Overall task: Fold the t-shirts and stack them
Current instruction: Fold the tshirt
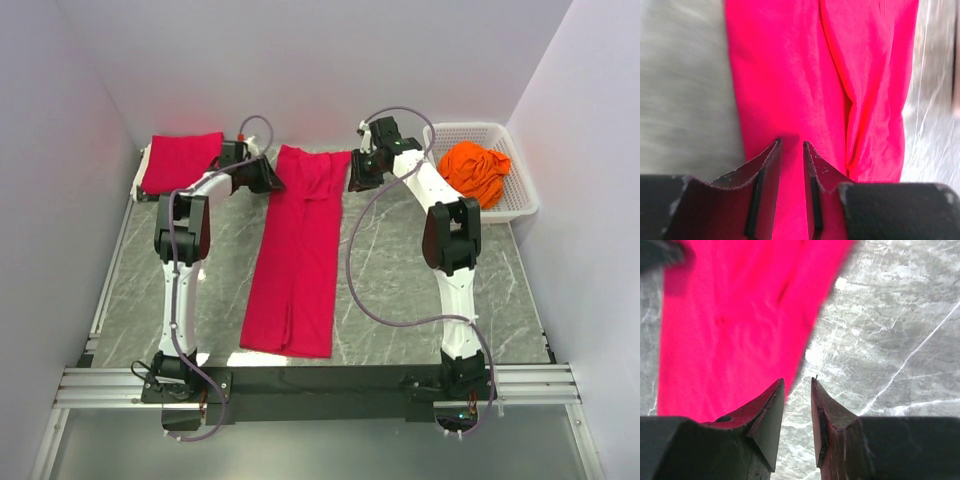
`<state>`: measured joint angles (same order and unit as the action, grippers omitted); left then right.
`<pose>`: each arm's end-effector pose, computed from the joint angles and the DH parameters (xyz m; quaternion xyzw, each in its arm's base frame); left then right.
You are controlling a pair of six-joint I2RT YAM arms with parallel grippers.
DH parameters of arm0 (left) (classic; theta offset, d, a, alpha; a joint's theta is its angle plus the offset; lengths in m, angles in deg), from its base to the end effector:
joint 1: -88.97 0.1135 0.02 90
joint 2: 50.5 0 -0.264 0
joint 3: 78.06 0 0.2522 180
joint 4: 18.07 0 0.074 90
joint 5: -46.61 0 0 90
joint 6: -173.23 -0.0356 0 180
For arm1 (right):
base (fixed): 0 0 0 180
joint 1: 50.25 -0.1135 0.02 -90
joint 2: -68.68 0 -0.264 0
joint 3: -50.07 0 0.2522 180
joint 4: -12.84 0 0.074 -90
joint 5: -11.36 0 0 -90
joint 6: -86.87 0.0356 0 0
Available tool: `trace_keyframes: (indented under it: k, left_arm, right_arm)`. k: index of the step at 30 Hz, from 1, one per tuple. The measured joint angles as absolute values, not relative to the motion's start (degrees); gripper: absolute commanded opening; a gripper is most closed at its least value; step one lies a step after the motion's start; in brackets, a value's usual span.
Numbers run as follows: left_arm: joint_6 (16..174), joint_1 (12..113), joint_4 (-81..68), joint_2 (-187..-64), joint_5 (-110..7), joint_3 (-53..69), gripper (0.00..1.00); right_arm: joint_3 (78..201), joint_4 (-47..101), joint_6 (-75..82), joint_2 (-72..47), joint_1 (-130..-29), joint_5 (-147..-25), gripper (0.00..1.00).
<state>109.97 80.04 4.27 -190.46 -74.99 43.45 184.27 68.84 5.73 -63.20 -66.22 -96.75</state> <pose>0.5309 -0.1023 0.1354 -0.0234 0.8819 -0.3584 0.3056 0.4893 0.1515 0.2334 -0.1071 0.9335 0.2122 0.2684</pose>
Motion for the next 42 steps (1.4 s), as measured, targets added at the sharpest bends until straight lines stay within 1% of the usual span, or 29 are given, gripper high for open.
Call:
trace_keyframes:
  k: [4,7,10,11,13,14,15,16,19,21,22,24,25,26,29,33,38,42]
  left_arm:
    - [113.8,82.4,1.7,-192.1,-74.7,44.9,0.32]
    - [116.4,83.2,-0.1,-192.6,-74.9,45.0,0.34]
    - [117.7,83.3,-1.8,-192.6,-75.3,44.6,0.43]
    - [117.7,83.4,-2.6,-192.5,-75.5,44.3,0.47]
    - [116.1,83.5,-3.1,-191.2,-76.3,42.8,0.52]
    - [114.6,83.6,-2.6,-189.5,-76.4,41.4,0.59]
    - [112.3,83.8,-1.7,-187.4,-76.6,39.5,0.63]
    - [109.4,84.2,-0.3,-184.7,-76.7,37.6,0.72]
    - [99.6,86.2,3.3,-173.0,-77.8,29.7,0.89]
    - [94.3,88.7,4.7,-164.6,-79.9,25.9,0.89]
    - [90.9,90.5,6.1,-160.2,-81.4,24.6,0.87]
    - [84.9,94.4,9.3,-153.3,-83.7,24.1,0.81]
    - [81.6,96.6,10.7,-150.6,-85.0,24.1,0.76]
    - [78.4,98.6,12.8,-148.5,-86.3,24.2,0.74]
    - [68.8,101.8,20.1,-145.2,-89.4,23.0,0.71]
    - [61.4,104.6,26.6,-142.9,-93.6,13.6,0.70]
    - [54.5,110.4,33.8,-140.3,-96.1,4.6,0.70]
    - [47.0,111.1,37.3,-133.4,-96.1,0.5,0.71]
  right_arm:
    - [186.8,69.5,5.5,-65.3,-66.2,-96.8,0.36]
    - [188.8,69.3,5.5,-67.4,-66.2,-97.4,0.36]
    - [189.2,69.6,5.4,-68.3,-66.2,-98.8,0.37]
    - [188.9,69.7,4.6,-68.3,-66.2,-99.8,0.38]
    - [185.6,68.4,3.0,-66.7,-66.2,-101.6,0.41]
    - [182.0,67.7,1.7,-64.9,-66.4,-102.5,0.43]
    - [177.9,67.2,0.4,-62.4,-66.5,-103.1,0.44]
    - [173.5,66.8,-1.1,-59.8,-66.7,-103.5,0.46]
    - [158.8,65.1,-7.5,-48.1,-68.3,-102.3,0.47]
    - [153.4,65.8,-11.4,-40.9,-70.7,-101.1,0.47]
    - [151.8,65.7,-13.3,-37.8,-72.5,-100.4,0.45]
    - [150.4,65.6,-15.8,-33.7,-76.7,-99.2,0.44]
    - [150.1,65.4,-16.5,-32.6,-78.9,-99.0,0.44]
    - [149.9,65.1,-17.1,-32.3,-80.8,-98.8,0.43]
    - [149.1,65.1,-17.7,-33.9,-86.3,-98.6,0.43]
    - [146.4,65.1,-18.0,-38.8,-91.1,-97.3,0.43]
    - [143.2,65.3,-18.6,-43.2,-95.0,-94.7,0.43]
    - [143.1,65.2,-20.0,-44.8,-96.0,-92.8,0.42]
